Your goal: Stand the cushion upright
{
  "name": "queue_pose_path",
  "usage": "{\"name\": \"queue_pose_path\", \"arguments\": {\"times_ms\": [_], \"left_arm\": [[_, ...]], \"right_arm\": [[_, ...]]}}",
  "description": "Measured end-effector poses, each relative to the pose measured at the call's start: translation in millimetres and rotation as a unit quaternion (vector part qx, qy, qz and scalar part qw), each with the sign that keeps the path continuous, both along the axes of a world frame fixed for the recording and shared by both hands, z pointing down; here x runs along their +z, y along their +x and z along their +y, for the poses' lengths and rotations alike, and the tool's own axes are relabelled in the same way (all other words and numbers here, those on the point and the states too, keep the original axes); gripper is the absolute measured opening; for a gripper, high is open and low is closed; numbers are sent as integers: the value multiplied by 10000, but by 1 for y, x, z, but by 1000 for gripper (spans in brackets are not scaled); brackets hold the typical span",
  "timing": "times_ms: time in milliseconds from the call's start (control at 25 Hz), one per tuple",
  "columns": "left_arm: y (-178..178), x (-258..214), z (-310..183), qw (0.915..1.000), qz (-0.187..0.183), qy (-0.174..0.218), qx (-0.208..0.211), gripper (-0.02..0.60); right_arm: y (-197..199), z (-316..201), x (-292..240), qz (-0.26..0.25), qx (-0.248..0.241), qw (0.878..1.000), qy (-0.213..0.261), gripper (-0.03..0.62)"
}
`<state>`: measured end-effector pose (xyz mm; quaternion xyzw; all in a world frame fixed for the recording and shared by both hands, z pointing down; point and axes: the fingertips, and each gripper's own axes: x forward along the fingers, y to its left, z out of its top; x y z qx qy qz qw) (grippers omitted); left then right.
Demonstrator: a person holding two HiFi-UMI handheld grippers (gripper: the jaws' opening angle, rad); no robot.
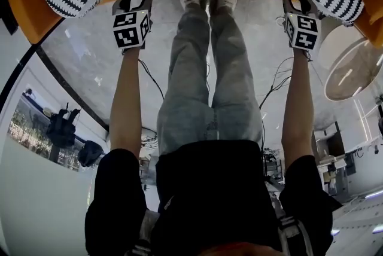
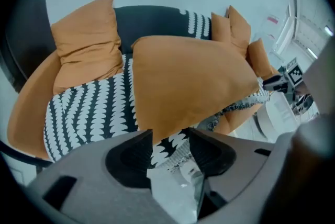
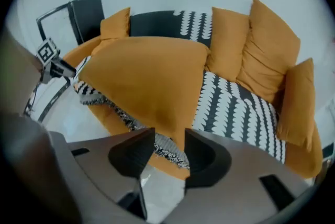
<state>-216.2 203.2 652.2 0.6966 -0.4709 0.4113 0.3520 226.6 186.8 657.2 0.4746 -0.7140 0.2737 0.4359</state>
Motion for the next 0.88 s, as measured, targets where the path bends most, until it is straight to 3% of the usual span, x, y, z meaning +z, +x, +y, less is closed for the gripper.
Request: {"name": "queue_pose_path", "arguments": {"times_ms": [200,360,600,880], "left_arm": [[-24,26,4,9968,-641,-400,273,202],[-37,50,8,9841,-1306,-588,1048,202],[-36,56,-11,9842,-1307,-593,1035,202],[-51,63,-12,9816,-1311,-1000,967,202]], "right_arm": [[0,1,12,365,-579,9974,-237,173],[1,-1,32,358,-516,9968,-502,178],[7,-6,44,570,-326,9959,-624,178],[-11,-11,51,473,-15,9957,-795,176]]}}
